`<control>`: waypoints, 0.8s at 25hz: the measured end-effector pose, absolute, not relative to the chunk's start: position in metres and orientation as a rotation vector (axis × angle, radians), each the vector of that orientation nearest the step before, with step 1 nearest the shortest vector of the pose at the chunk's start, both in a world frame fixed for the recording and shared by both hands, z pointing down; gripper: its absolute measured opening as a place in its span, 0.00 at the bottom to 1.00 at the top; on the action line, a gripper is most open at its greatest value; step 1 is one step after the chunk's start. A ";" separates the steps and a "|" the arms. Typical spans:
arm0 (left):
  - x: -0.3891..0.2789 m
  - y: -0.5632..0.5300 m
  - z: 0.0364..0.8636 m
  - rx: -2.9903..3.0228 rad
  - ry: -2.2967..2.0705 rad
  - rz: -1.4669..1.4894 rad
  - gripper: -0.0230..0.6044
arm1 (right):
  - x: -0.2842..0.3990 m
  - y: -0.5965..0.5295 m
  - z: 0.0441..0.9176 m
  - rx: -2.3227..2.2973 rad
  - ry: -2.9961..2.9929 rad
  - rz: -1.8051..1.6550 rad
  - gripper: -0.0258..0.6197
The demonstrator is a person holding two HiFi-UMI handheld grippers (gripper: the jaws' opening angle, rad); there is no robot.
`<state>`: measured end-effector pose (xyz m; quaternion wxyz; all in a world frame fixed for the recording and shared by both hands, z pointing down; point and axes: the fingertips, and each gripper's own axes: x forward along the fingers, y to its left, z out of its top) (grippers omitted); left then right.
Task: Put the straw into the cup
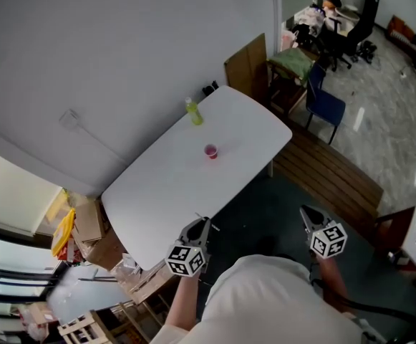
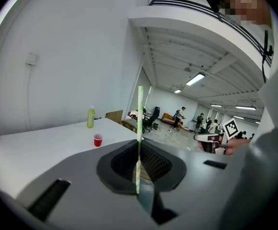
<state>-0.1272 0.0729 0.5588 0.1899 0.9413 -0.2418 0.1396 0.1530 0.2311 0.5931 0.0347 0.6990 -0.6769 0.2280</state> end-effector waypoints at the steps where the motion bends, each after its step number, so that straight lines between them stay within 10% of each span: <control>1: -0.122 0.071 0.560 2.640 -0.690 0.393 0.06 | 0.159 0.227 0.594 2.135 -2.084 0.703 0.10; 20: -0.062 0.048 0.563 2.597 -0.797 0.354 0.06 | 0.218 0.176 0.615 1.929 -2.182 0.734 0.10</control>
